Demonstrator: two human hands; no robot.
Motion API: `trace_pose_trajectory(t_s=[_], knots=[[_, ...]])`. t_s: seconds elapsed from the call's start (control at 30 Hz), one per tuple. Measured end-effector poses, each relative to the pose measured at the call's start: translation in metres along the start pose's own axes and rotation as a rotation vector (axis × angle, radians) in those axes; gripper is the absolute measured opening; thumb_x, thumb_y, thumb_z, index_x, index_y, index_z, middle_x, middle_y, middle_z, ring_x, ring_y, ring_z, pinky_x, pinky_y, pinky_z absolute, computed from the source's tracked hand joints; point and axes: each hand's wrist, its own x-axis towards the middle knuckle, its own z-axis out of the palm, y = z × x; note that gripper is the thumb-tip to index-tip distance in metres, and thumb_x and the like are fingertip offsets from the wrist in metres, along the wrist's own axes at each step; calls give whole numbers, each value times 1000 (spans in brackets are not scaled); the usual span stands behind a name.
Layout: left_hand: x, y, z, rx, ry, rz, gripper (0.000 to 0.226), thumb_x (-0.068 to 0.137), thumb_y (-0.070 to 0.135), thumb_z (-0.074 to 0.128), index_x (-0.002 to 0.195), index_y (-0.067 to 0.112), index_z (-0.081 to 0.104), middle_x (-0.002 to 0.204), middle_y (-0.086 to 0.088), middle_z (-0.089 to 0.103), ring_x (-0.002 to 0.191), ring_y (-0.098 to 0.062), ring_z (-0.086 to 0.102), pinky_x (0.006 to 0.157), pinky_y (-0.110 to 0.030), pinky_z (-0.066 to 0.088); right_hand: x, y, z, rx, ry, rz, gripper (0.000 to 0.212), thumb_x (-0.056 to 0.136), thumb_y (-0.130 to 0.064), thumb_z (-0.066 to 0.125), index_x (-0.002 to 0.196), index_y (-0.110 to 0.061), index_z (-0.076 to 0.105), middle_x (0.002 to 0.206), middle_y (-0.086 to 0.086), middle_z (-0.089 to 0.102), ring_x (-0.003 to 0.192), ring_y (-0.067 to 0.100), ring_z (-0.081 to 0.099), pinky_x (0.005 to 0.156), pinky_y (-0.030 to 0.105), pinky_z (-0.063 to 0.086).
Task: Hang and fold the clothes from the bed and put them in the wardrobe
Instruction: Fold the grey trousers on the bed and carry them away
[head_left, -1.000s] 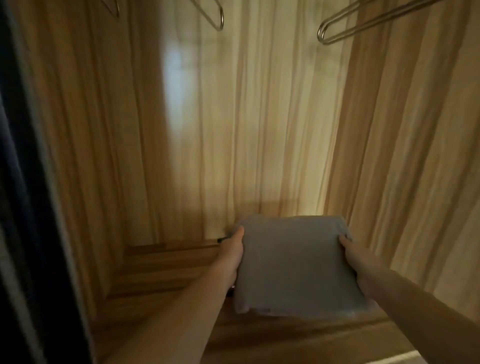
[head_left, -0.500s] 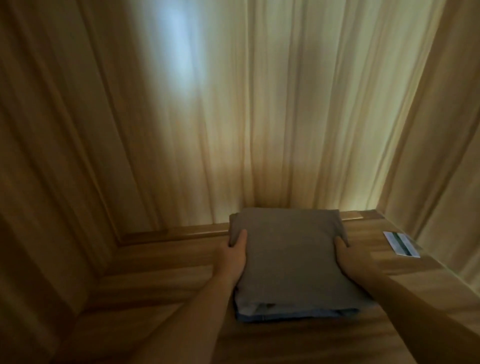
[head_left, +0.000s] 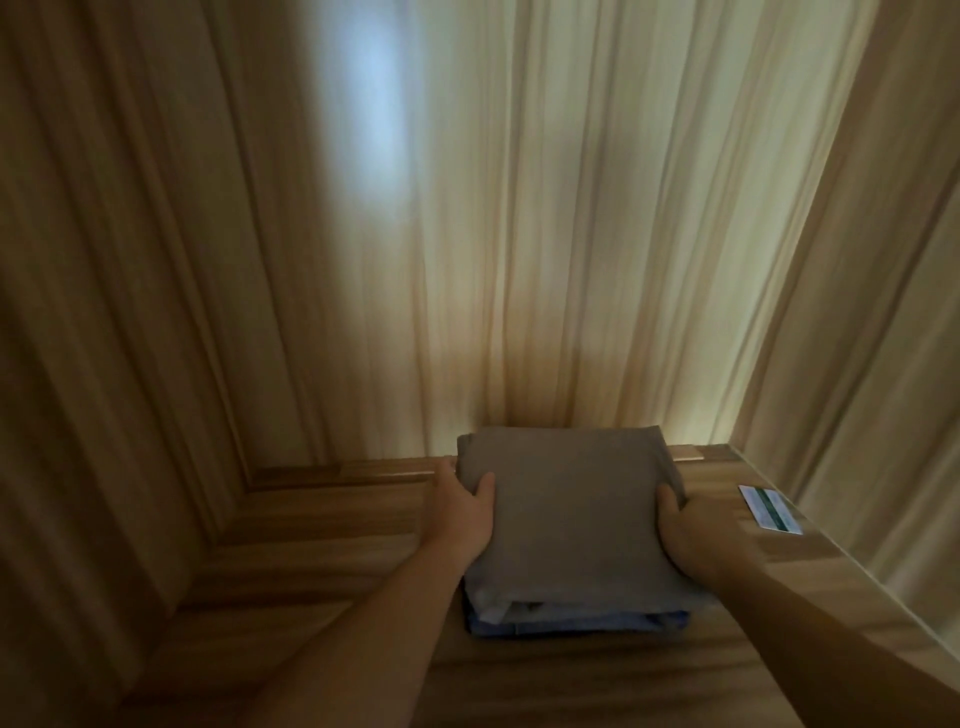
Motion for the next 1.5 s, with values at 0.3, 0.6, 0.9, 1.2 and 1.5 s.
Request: trace_pose_trajectory(t_s=[0.3,0.6,0.9,1.2,1.5], knots=[[-86,25,-30,265,-74,322,60,92,40,54,147,31,30,145,3,39,130,-21,36,104,-37,38,-93,5,-41,-54,65,-216,52,97,-51,38,136,-17,44,127,4,54,115,24,51,99,42,41],[-251,34,-131,361,-43,588,57,91,33,55,144,34,37,145,9,40,135,-19,28,112,-37,29,-254,11,-108,54,48,-240,52,91,-56,42,128,-21,45,128,5,51,107,25,52,92,43,45],[-327,34,-240,435,-71,756,54,91,36,51,143,36,36,146,8,37,132,-18,27,109,-41,35,-370,-14,-152,159,73,-330,46,89,-59,44,119,-25,49,115,-2,55,101,18,55,88,43,49],[-333,19,-316,475,-105,967,52,91,34,51,142,35,38,143,11,38,131,-15,31,107,-35,36,-432,-77,-151,129,181,-302,59,93,-53,44,142,-19,37,138,1,44,120,20,47,98,38,43],[-344,-19,-386,670,1,1206,53,87,33,46,139,34,40,140,11,39,131,-15,29,101,-33,30,-512,-144,-120,17,199,-270,68,90,-59,43,148,-24,29,149,-2,38,132,21,41,104,37,38]])
